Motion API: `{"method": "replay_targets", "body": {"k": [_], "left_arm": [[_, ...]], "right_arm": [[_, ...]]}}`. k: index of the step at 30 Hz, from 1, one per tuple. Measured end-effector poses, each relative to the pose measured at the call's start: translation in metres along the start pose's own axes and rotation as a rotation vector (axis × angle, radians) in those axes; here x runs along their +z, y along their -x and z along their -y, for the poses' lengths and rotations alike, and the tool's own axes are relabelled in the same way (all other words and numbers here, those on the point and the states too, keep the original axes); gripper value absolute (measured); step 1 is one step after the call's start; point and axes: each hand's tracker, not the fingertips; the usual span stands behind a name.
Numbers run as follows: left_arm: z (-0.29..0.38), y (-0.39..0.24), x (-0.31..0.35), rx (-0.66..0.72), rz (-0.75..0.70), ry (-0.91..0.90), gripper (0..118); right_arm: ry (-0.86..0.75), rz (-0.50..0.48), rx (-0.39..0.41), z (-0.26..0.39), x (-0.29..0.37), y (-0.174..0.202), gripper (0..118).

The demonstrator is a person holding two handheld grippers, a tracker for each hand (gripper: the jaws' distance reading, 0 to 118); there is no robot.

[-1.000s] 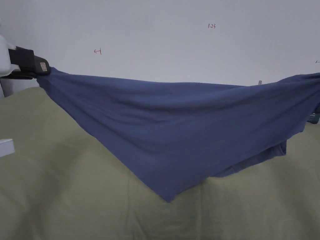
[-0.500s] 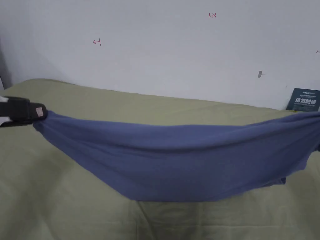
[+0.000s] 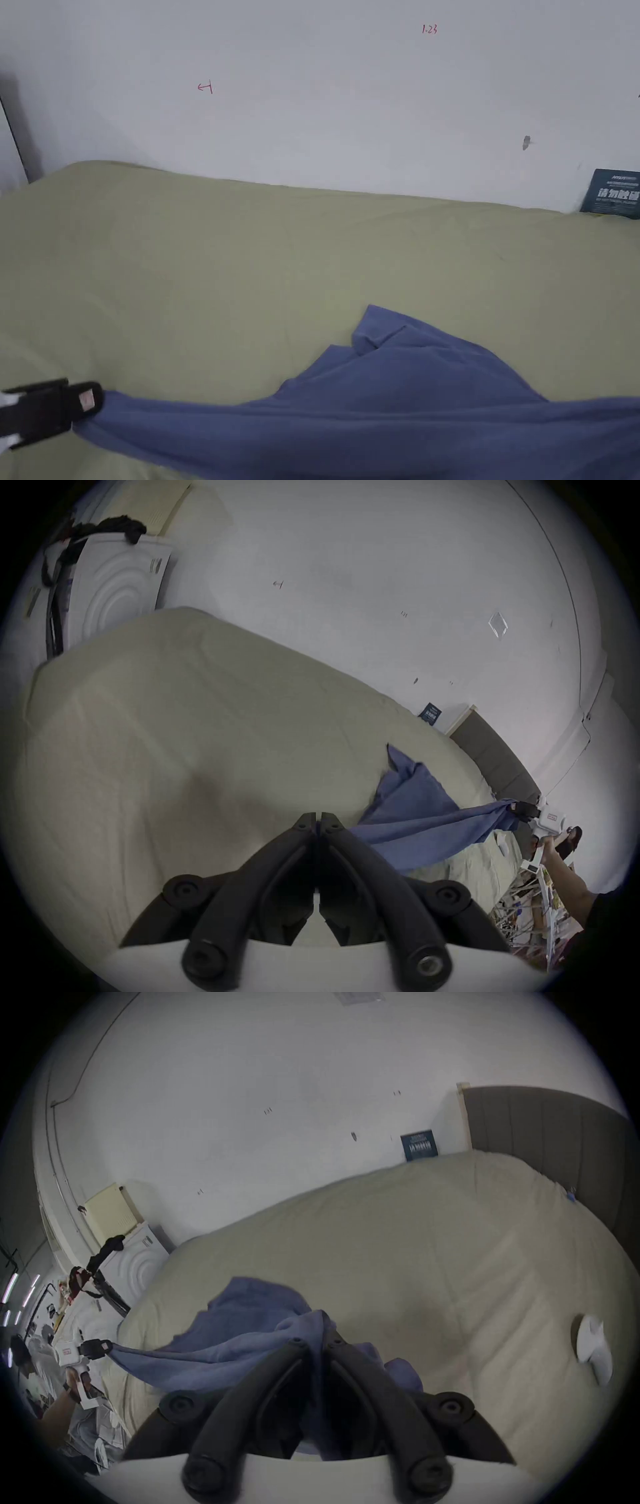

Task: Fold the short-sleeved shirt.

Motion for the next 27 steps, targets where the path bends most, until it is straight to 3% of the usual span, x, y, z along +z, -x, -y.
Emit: {"method": "replay_targets", "body": {"k": [8, 14, 15, 16, 18, 19, 20, 24, 27], "left_arm": [[0.06, -0.003, 0.018, -0.037, -0.015, 0.105, 0], [0.094, -0.001, 0.027, 0.018, -0.003, 0.149, 1], [0.099, -0.002, 0.027, 0.029, -0.009, 0.153, 6], [0.104, -0.003, 0.028, 0.041, -0.028, 0.155, 22], [0.112, -0.006, 0.032, 0.059, -0.089, 0.176, 79], [0.114, -0.009, 0.035, 0.07, -0.113, 0.183, 101], [0.112, -0.019, 0.043, 0.055, -0.102, 0.154, 102], [0.084, -0.081, 0.059, -0.151, -0.233, -0.034, 102], [0.063, -0.137, 0.049, -0.301, -0.297, -0.088, 102]], "right_arm": [[0.065, 0.041, -0.017, 0.05, 0.024, -0.015, 6], [0.105, 0.084, -0.01, 0.072, 0.035, -0.021, 7], [0.116, 0.099, 0.002, 0.075, 0.037, -0.021, 10], [0.116, 0.124, 0.011, 0.078, 0.039, -0.02, 29], [0.135, 0.156, -0.024, 0.082, 0.045, -0.022, 87], [0.134, 0.148, -0.052, 0.082, 0.05, -0.021, 101], [0.092, 0.133, -0.072, 0.081, 0.06, -0.017, 101], [-0.022, 0.232, 0.075, 0.06, 0.077, 0.037, 101], [-0.047, 0.28, 0.111, 0.052, 0.076, 0.093, 101]]}}
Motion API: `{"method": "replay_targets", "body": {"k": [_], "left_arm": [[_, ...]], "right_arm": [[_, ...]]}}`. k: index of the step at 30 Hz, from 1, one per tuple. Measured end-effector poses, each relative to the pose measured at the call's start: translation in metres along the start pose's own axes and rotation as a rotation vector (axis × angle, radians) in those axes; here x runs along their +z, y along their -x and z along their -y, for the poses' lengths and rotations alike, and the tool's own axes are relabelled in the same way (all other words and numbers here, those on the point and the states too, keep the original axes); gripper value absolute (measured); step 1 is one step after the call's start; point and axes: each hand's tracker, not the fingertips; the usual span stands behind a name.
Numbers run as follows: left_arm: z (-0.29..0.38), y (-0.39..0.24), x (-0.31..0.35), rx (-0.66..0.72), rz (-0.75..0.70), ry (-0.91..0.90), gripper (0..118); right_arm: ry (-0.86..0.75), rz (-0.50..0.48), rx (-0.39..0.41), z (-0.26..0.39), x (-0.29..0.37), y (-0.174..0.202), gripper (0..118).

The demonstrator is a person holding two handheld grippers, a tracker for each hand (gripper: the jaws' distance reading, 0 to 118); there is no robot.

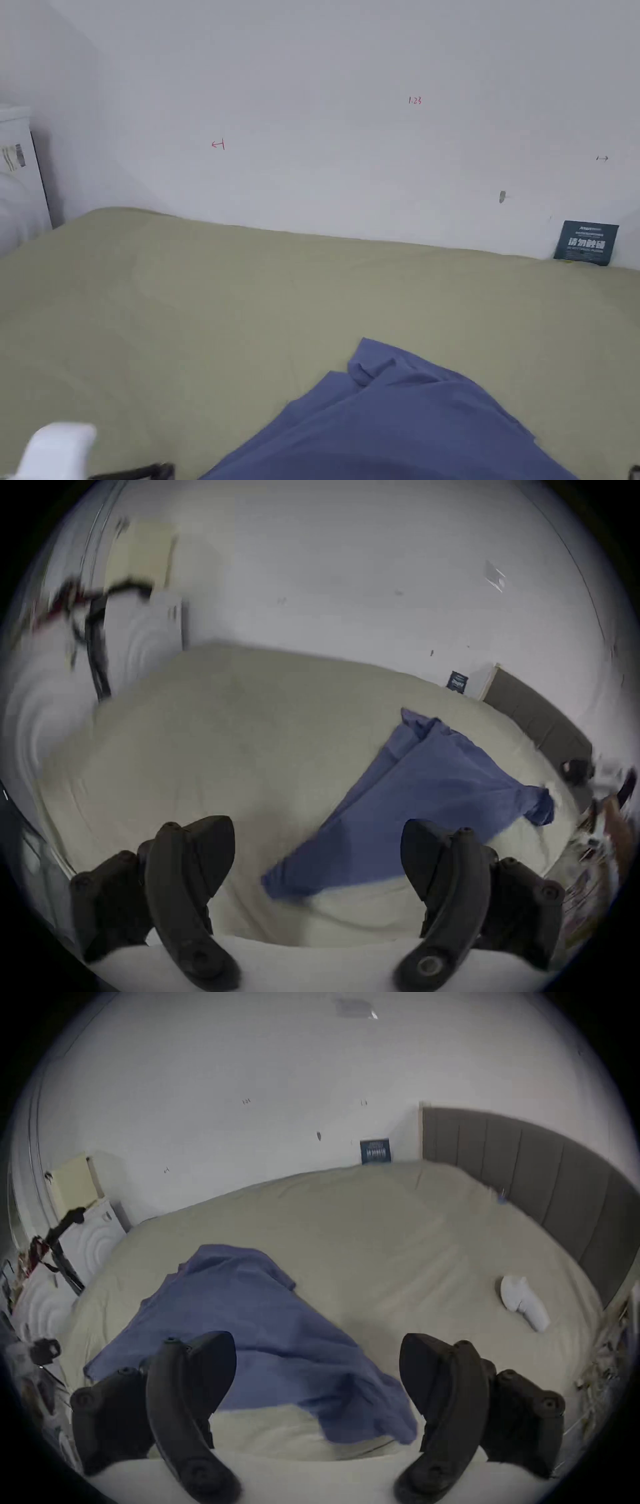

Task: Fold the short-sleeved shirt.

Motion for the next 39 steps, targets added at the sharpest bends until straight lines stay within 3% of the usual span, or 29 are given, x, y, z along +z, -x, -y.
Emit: {"method": "replay_targets", "body": {"k": [3, 4, 5, 6, 7, 8, 9, 11, 14, 20, 27, 28, 29, 30, 31, 33, 36, 39], "left_arm": [[-0.018, -0.055, 0.004, -0.015, 0.007, -0.042, 100], [-0.018, -0.07, 0.008, -0.004, 0.032, -0.071, 94], [-0.017, -0.086, 0.012, 0.019, 0.062, -0.088, 80], [-0.012, -0.102, 0.019, 0.022, 0.104, -0.1, 57], [-0.007, -0.114, 0.023, 0.005, 0.151, -0.101, 18], [0.001, -0.128, 0.026, -0.026, 0.137, -0.09, 0], [0.013, -0.143, 0.027, -0.102, 0.096, -0.061, 0], [0.039, -0.166, 0.032, -0.227, 0.011, -0.015, 0], [0.082, -0.171, 0.042, -0.123, 0.088, 0.076, 0], [0.129, -0.157, 0.045, -0.076, 0.026, 0.195, 0], [0.072, -0.072, 0.03, -0.007, -0.098, 0.119, 0], [0.063, -0.053, 0.024, 0.003, -0.125, 0.111, 4], [0.055, -0.033, 0.016, 0.015, -0.161, 0.114, 22], [0.048, -0.018, 0.008, 0.026, -0.192, 0.137, 61], [0.045, -0.003, -0.001, 0.046, -0.2, 0.161, 112], [0.044, 0.024, -0.019, 0.103, -0.164, 0.249, 118], [0.042, 0.041, -0.031, 0.215, -0.102, 0.217, 118], [0.052, 0.048, -0.057, 0.215, -0.156, 0.219, 117]], "right_arm": [[-0.04, -0.028, 0.0, 0.006, 0.019, 0.051, 101], [-0.053, -0.041, -0.001, 0.012, 0.025, 0.065, 100], [-0.051, -0.053, 0.009, 0.021, 0.033, 0.08, 94], [-0.052, -0.067, 0.027, 0.031, 0.041, 0.094, 81], [-0.058, -0.084, 0.063, 0.041, 0.044, 0.102, 54], [-0.06, -0.095, 0.113, 0.053, 0.05, 0.112, 33], [-0.052, -0.103, 0.173, 0.066, 0.056, 0.122, 16], [-0.029, -0.099, 0.26, 0.095, 0.067, 0.14, 12], [0.006, -0.151, 0.237, 0.14, 0.086, 0.15, 2], [0.117, -0.202, 0.294, 0.182, 0.084, 0.175, 1], [0.042, -0.228, 0.258, 0.146, 0.074, 0.179, 1], [0.036, -0.231, 0.236, 0.14, 0.073, 0.176, 1], [0.025, -0.245, 0.212, 0.133, 0.072, 0.173, 2], [0.023, -0.258, 0.208, 0.128, 0.07, 0.17, 2], [0.018, -0.278, 0.202, 0.124, 0.071, 0.167, 2], [0.025, -0.355, 0.194, 0.118, 0.068, 0.161, 2], [0.033, -0.354, 0.168, 0.113, 0.064, 0.154, 2], [0.048, -0.354, 0.161, 0.11, 0.059, 0.15, 2]]}}
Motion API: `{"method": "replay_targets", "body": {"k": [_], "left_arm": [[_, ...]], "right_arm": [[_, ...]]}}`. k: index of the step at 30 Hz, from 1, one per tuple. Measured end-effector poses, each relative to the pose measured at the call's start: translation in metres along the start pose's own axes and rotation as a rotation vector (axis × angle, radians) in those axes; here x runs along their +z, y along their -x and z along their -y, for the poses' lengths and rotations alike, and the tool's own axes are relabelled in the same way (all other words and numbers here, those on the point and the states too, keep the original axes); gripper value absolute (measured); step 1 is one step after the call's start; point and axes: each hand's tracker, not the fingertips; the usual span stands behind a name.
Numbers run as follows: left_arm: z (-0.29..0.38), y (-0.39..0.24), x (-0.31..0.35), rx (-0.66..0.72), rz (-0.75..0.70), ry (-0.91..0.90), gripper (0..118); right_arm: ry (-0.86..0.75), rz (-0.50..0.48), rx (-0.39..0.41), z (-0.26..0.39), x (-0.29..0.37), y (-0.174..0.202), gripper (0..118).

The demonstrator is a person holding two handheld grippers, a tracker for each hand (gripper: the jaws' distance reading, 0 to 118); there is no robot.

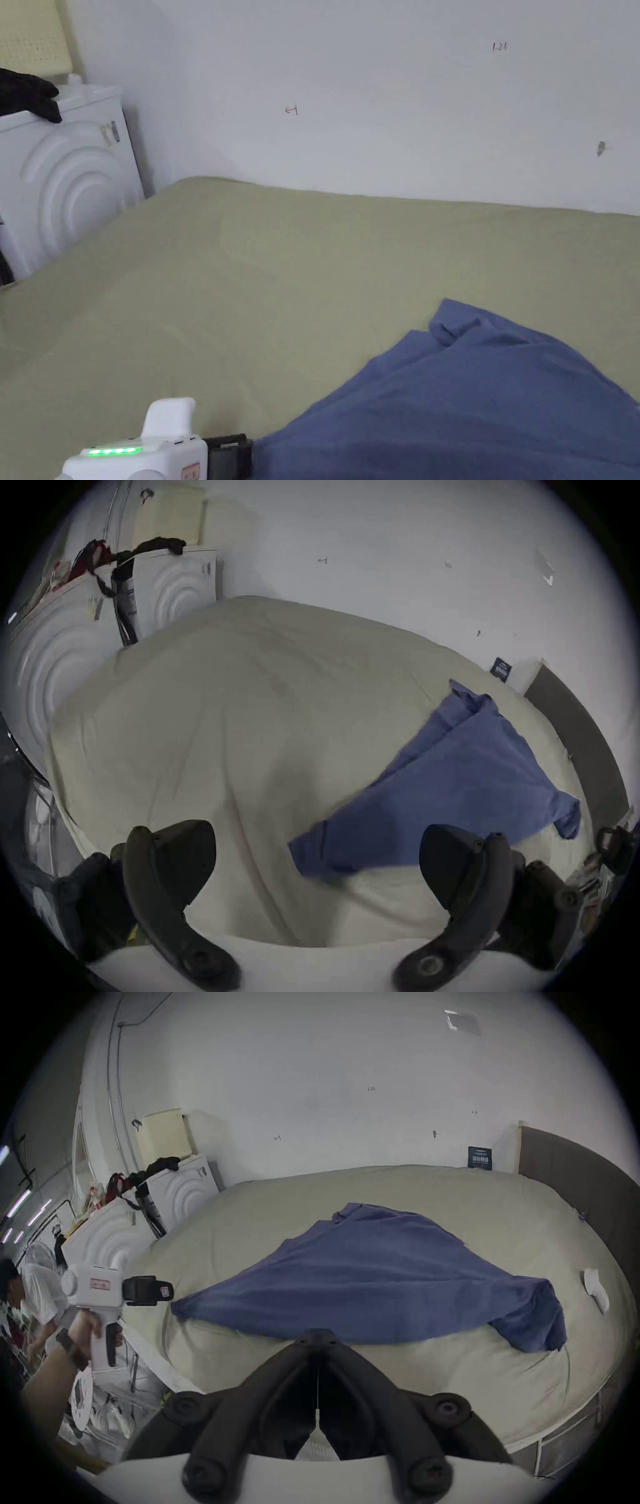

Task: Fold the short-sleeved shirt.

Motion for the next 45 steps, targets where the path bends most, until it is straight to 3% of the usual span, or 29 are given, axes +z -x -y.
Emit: {"method": "replay_targets", "body": {"k": [3, 6, 7, 8, 9, 10, 12, 15, 16, 17, 19, 20, 23, 27, 29, 33, 35, 37, 38, 39, 41, 45], "left_arm": [[0.003, -0.002, -0.025, 0.001, 0.003, 0.1, 112], [0.012, -0.018, -0.042, -0.079, -0.057, 0.142, 66], [0.014, -0.02, -0.037, -0.118, -0.065, 0.083, 64], [0.012, -0.023, -0.028, -0.096, -0.043, 0.044, 45], [0.01, -0.025, -0.024, -0.079, 0.024, 0.011, 0], [0.009, -0.034, -0.016, -0.083, -0.007, -0.069, 1], [0.003, -0.037, -0.009, -0.084, 0.034, -0.032, 1], [-0.001, -0.041, -0.008, -0.124, 0.019, -0.037, 1], [-0.002, -0.039, -0.01, -0.114, 0.028, -0.026, 1], [-0.004, -0.039, -0.01, -0.104, 0.035, -0.025, 1], [-0.003, -0.036, -0.014, -0.098, 0.029, -0.019, 1], [-0.002, -0.035, -0.016, -0.1, 0.032, -0.012, 1], [0.001, -0.036, -0.022, -0.098, 0.009, 0.001, 1], [0.007, -0.035, -0.028, -0.087, -0.006, 0.019, 1], [0.009, -0.035, -0.03, -0.092, -0.012, 0.021, 1], [0.012, -0.033, -0.037, -0.088, -0.017, 0.042, 1], [0.013, -0.033, -0.037, -0.071, -0.01, 0.034, 1], [0.013, -0.033, -0.039, -0.064, -0.006, 0.031, 1], [0.013, -0.032, -0.039, -0.064, -0.003, 0.032, 1], [0.013, -0.033, -0.038, -0.065, -0.003, 0.031, 1], [0.012, -0.033, -0.036, -0.06, -0.002, 0.027, 1], [0.008, -0.032, -0.031, -0.045, 0.015, 0.017, 1]], "right_arm": [[0.014, 0.006, 0.019, -0.004, -0.005, -0.004, 2], [0.008, 0.002, 0.008, -0.013, -0.01, -0.013, 2], [0.003, -0.012, -0.002, -0.02, -0.012, -0.017, 2], [0.0, -0.014, 0.002, -0.028, -0.017, -0.022, 2], [-0.01, -0.017, 0.013, -0.036, -0.023, -0.027, 2], [-0.006, -0.017, 0.027, -0.049, -0.034, -0.035, 2], [0.013, 0.03, 0.085, -0.083, -0.067, -0.055, 2], [0.052, -0.009, 0.158, -0.143, -0.134, -0.091, 2], [0.094, -0.009, 0.194, -0.168, -0.164, -0.104, 12], [0.158, -0.025, 0.239, -0.193, -0.197, -0.117, 37], [0.328, -0.016, 0.256, -0.232, -0.26, -0.139, 115], [0.405, 0.018, 0.253, -0.246, -0.289, -0.148, 117], [0.45, 0.088, 0.282, -0.27, -0.353, -0.166, 114], [0.516, -0.031, 0.401, -0.267, -0.402, -0.175, 114], [0.548, -0.042, 0.474, -0.258, -0.416, -0.176, 113], [0.585, -0.107, 0.533, -0.247, -0.428, -0.175, 109], [0.566, -0.091, 0.547, -0.242, -0.427, -0.171, 92], [0.55, -0.159, 0.486, -0.242, -0.42, -0.17, 58], [0.533, -0.143, 0.502, -0.242, -0.415, -0.168, 42], [0.517, -0.167, 0.501, -0.243, -0.412, -0.167, 7], [0.424, -0.101, 0.541, -0.249, -0.402, -0.164, 3], [0.314, -0.187, 0.43, -0.269, -0.365, -0.162, 3]]}}
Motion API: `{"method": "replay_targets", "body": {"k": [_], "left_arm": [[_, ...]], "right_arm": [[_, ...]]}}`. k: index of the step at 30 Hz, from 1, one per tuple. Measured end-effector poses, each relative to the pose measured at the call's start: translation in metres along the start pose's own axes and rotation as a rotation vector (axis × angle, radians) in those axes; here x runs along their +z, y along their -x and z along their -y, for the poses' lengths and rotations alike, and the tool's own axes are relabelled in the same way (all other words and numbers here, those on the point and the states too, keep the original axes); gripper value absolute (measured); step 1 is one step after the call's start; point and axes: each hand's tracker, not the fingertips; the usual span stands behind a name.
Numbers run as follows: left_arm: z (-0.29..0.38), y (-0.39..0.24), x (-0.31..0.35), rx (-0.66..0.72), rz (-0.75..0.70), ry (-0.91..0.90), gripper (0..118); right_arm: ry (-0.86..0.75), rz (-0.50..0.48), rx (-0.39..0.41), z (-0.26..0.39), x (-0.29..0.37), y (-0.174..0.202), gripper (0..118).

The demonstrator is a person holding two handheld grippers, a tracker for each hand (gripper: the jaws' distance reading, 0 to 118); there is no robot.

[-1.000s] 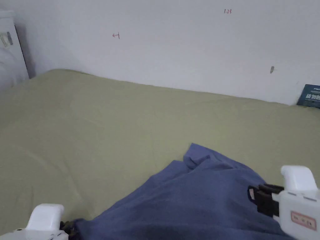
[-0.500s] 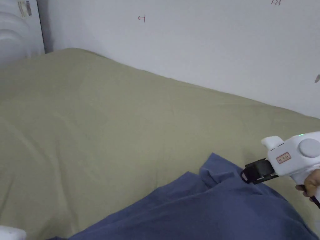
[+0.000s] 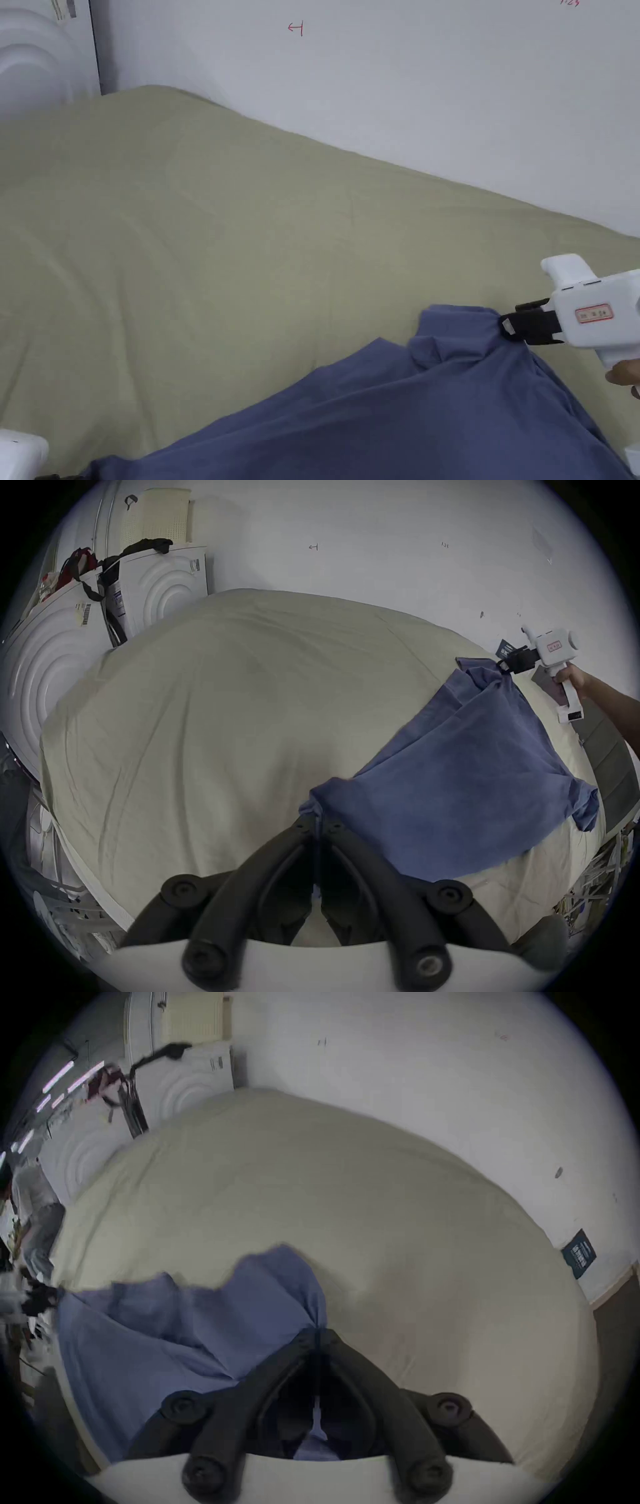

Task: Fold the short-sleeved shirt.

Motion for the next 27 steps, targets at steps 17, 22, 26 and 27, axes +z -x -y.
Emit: {"method": "replay_targets", "body": {"k": [17, 22, 26, 27], "left_arm": [[-0.24, -0.027, 0.051, -0.217, 0.111, -0.293, 1], [-0.34, -0.057, 0.053, -0.3, 0.09, -0.355, 1], [-0.408, -0.085, 0.053, -0.408, 0.008, -0.394, 1], [-0.422, -0.089, 0.053, -0.398, -0.005, -0.405, 1]], "right_arm": [[-0.488, 0.217, -0.066, -0.097, 0.234, -0.015, 3], [-0.613, 0.397, -0.117, -0.123, 0.277, -0.035, 3], [-0.7, 0.535, -0.163, -0.145, 0.304, -0.053, 3], [-0.701, 0.534, -0.182, -0.15, 0.311, -0.058, 3]]}}
